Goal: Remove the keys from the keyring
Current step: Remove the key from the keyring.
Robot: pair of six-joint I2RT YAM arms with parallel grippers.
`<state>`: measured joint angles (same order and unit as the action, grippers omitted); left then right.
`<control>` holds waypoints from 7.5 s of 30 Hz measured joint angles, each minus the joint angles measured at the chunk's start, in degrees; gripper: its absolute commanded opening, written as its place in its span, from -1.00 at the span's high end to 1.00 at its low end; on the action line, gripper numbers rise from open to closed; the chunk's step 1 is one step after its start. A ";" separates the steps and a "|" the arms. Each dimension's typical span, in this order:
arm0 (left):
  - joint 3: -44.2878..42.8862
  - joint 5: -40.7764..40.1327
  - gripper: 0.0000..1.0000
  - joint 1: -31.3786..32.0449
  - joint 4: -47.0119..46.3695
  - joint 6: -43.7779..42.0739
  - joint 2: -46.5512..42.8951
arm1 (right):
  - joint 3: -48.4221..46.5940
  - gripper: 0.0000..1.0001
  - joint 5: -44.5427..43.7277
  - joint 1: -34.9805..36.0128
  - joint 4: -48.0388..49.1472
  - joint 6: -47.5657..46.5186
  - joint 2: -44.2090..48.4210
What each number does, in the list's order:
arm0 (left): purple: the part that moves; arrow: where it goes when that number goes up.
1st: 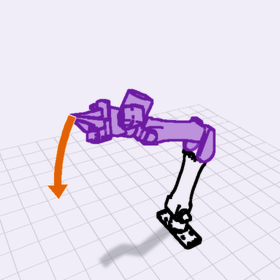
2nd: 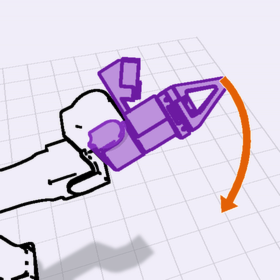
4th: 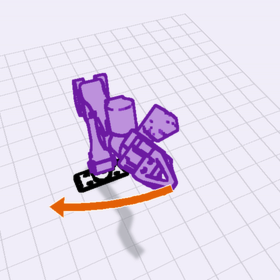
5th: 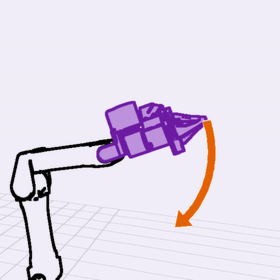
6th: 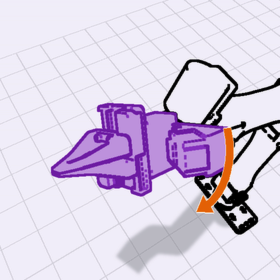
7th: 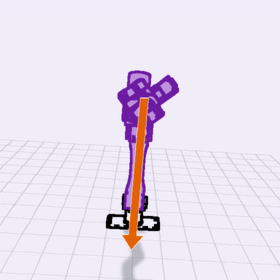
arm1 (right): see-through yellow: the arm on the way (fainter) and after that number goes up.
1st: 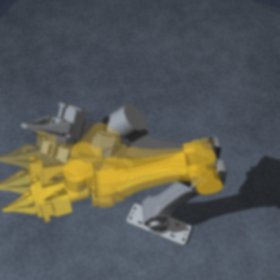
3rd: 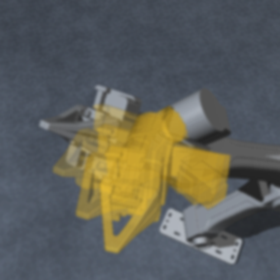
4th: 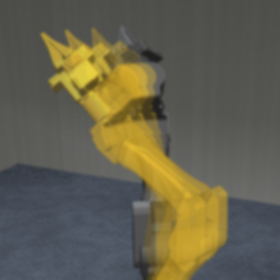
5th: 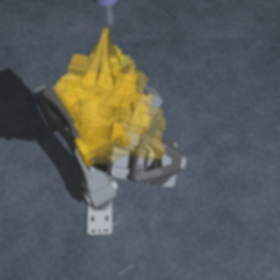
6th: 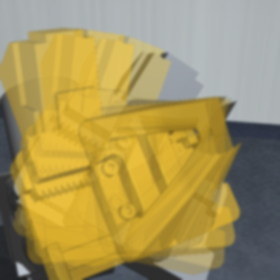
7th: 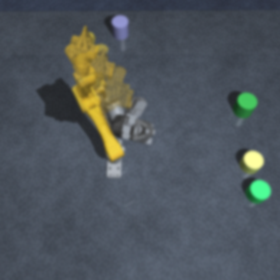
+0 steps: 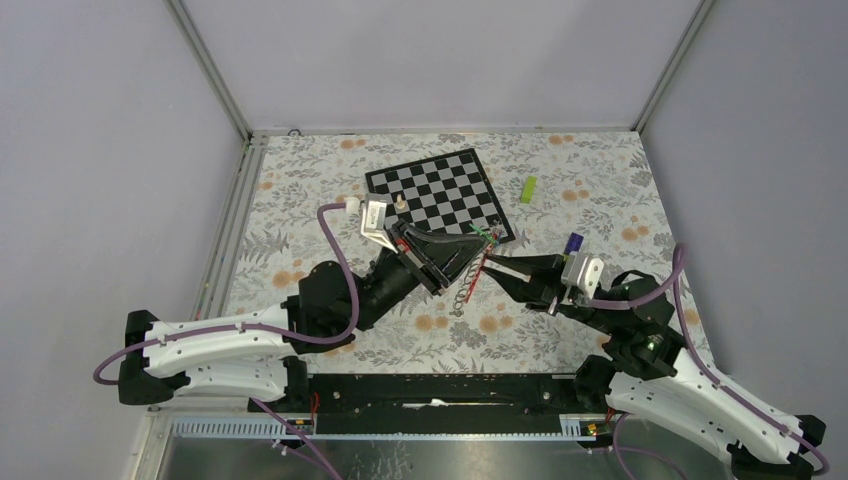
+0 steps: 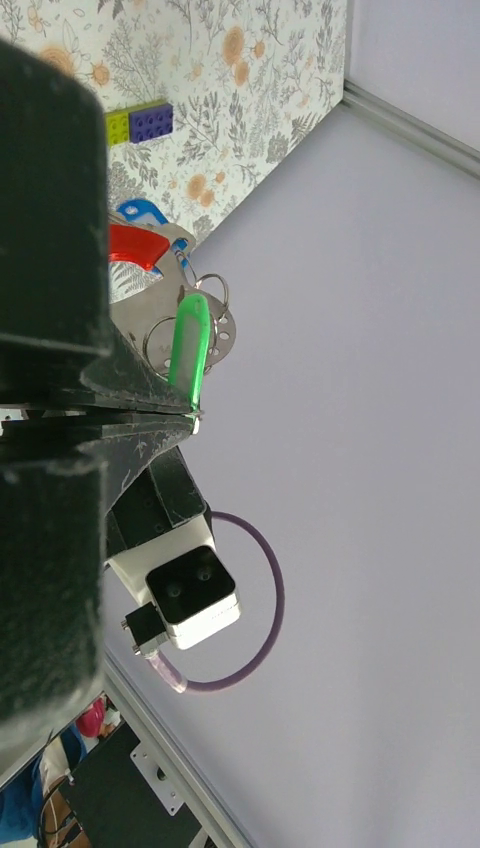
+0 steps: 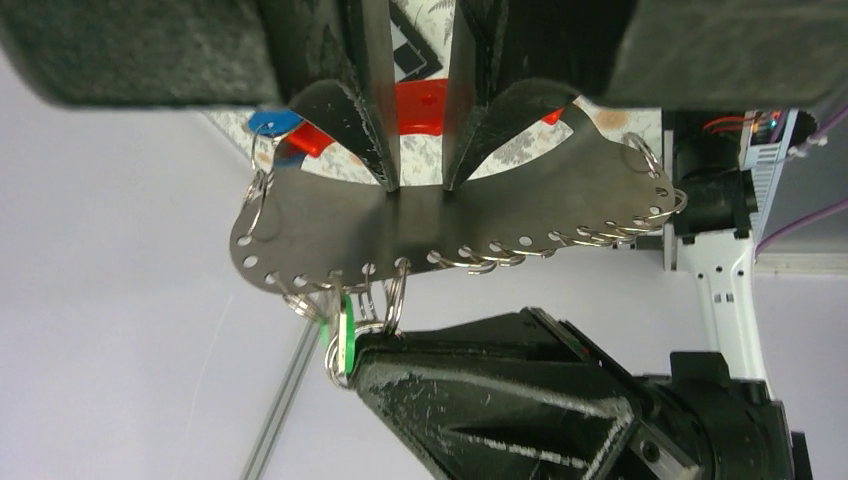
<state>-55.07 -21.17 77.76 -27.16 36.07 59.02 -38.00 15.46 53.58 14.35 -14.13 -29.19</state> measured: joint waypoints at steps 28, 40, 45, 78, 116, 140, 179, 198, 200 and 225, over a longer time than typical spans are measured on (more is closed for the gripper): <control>0.00 -0.07 1.00 0.07 -2.38 3.02 2.19 | 2.54 0.47 0.13 0.00 13.42 1.86 1.66; 0.00 -0.09 1.00 0.04 -3.08 3.48 2.89 | 3.54 0.56 -1.36 0.00 14.73 0.94 1.62; 0.00 -0.09 1.00 0.04 -3.23 3.69 2.97 | 3.67 0.66 -1.49 0.00 15.23 0.81 1.49; -1.92 -5.20 1.00 -0.26 2.10 -1.86 4.35 | -15.34 1.00 -9.77 0.04 -17.09 1.40 -6.69; -2.43 -3.32 1.00 0.66 3.52 0.59 5.25 | -0.39 0.19 -5.44 0.04 -0.24 -0.11 2.49; -1.73 -3.02 1.00 0.66 1.31 1.49 5.20 | 5.20 0.39 -6.03 0.04 5.84 -0.39 7.82; -2.36 19.41 1.00 0.66 5.20 -8.26 0.57 | -8.46 -0.11 8.13 0.04 -9.51 1.49 14.97; -3.43 31.30 1.00 0.66 6.60 -11.41 0.57 | -8.46 -0.10 6.38 0.04 -11.34 0.59 16.26; -3.43 31.54 1.00 0.66 6.62 -11.65 0.57 | -8.46 -0.10 6.21 0.04 -11.41 0.46 16.41; -3.85 17.49 1.00 0.66 8.15 -11.85 0.13 | -8.57 0.17 0.20 0.04 -12.48 1.16 16.70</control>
<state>-58.92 -3.68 78.41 -19.00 24.23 59.16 -46.57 15.66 53.63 1.87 -12.97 -12.49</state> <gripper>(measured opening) 0.010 0.418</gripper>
